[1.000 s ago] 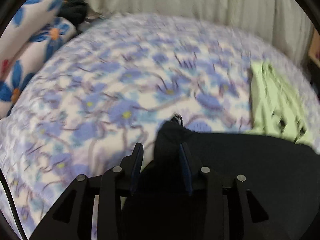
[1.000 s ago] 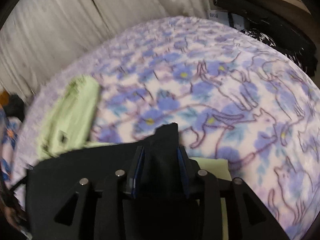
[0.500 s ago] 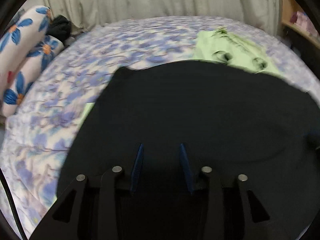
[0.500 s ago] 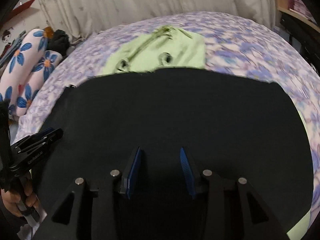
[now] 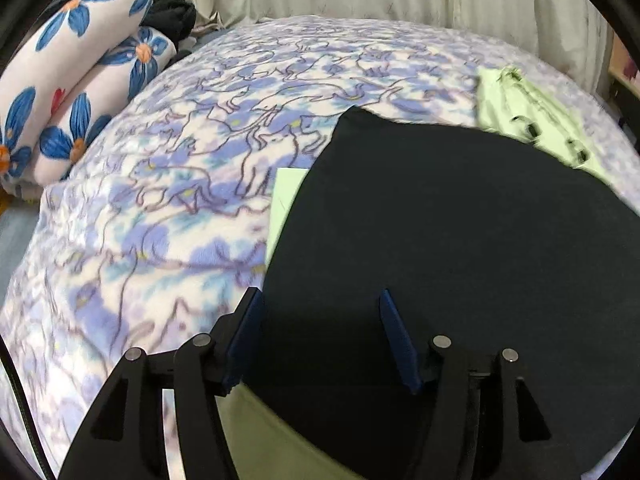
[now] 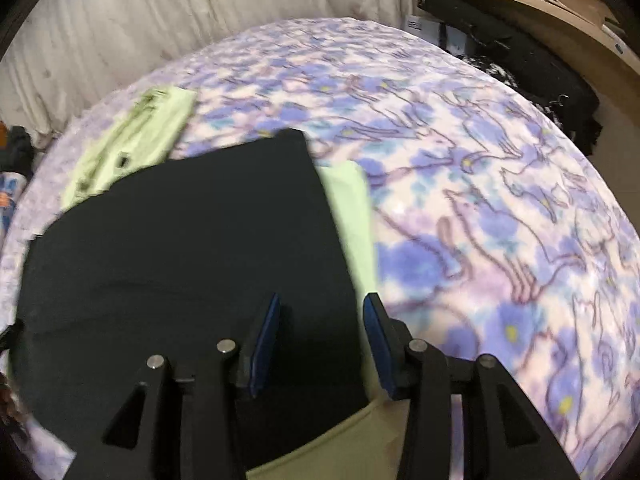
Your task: Fold large clothes
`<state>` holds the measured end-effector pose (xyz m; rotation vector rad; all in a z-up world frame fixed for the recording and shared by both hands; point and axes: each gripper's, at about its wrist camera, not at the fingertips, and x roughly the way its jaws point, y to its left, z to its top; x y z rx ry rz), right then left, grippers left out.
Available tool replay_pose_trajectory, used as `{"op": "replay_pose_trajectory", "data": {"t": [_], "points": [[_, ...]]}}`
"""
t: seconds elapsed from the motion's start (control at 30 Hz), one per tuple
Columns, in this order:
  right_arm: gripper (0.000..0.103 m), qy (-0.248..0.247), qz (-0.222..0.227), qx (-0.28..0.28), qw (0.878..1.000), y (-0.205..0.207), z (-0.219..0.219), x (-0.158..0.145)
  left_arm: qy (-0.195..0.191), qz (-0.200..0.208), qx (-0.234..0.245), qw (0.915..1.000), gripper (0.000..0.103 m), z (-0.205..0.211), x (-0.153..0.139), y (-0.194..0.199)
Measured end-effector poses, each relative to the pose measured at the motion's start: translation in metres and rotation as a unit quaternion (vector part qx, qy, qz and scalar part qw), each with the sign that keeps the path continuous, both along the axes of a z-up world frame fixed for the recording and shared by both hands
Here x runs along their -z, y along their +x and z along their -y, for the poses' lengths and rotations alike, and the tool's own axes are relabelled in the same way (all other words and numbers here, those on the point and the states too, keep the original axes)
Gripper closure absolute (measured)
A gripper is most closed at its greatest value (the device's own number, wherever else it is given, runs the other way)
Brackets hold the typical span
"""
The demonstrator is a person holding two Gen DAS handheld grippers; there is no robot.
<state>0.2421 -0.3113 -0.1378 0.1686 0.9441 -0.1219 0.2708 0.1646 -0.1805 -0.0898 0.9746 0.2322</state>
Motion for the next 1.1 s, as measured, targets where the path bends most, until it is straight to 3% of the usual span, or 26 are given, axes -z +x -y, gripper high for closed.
{"op": "replay_pose_trajectory", "data": {"t": [0.2, 0.27, 0.37, 0.5, 0.7, 0.9, 1.1], "points": [[0.06, 0.046, 0.027, -0.098, 0.994, -0.035, -0.081, -0.018, -0.039, 0.02, 0.042, 0.9982, 0.04, 0.038, -0.025, -0.054], [0.06, 0.059, 0.017, -0.118, 0.991, -0.039, -0.1, -0.01, -0.053, 0.011, 0.051, 0.9972, 0.04, 0.05, -0.018, -0.068], [0.06, 0.033, -0.007, -0.131, 0.991, -0.043, -0.117, 0.01, -0.043, -0.011, 0.053, 0.9976, 0.04, 0.058, 0.003, -0.076], [0.06, -0.013, -0.014, -0.093, 0.995, -0.044, -0.087, 0.025, -0.027, -0.004, 0.048, 0.9985, 0.031, 0.053, 0.011, -0.081], [0.06, 0.025, -0.024, -0.027, 0.999, -0.06, -0.02, 0.024, -0.035, -0.007, 0.039, 0.9986, 0.031, 0.041, 0.008, -0.083], [0.06, 0.086, -0.019, -0.017, 0.996, -0.087, -0.007, 0.011, -0.054, -0.017, 0.026, 0.9981, 0.031, 0.034, 0.001, -0.089], [0.054, 0.183, -0.027, -0.009, 0.983, -0.112, -0.004, 0.013, -0.128, -0.022, 0.017, 0.9914, 0.031, 0.024, -0.01, -0.116]]}}
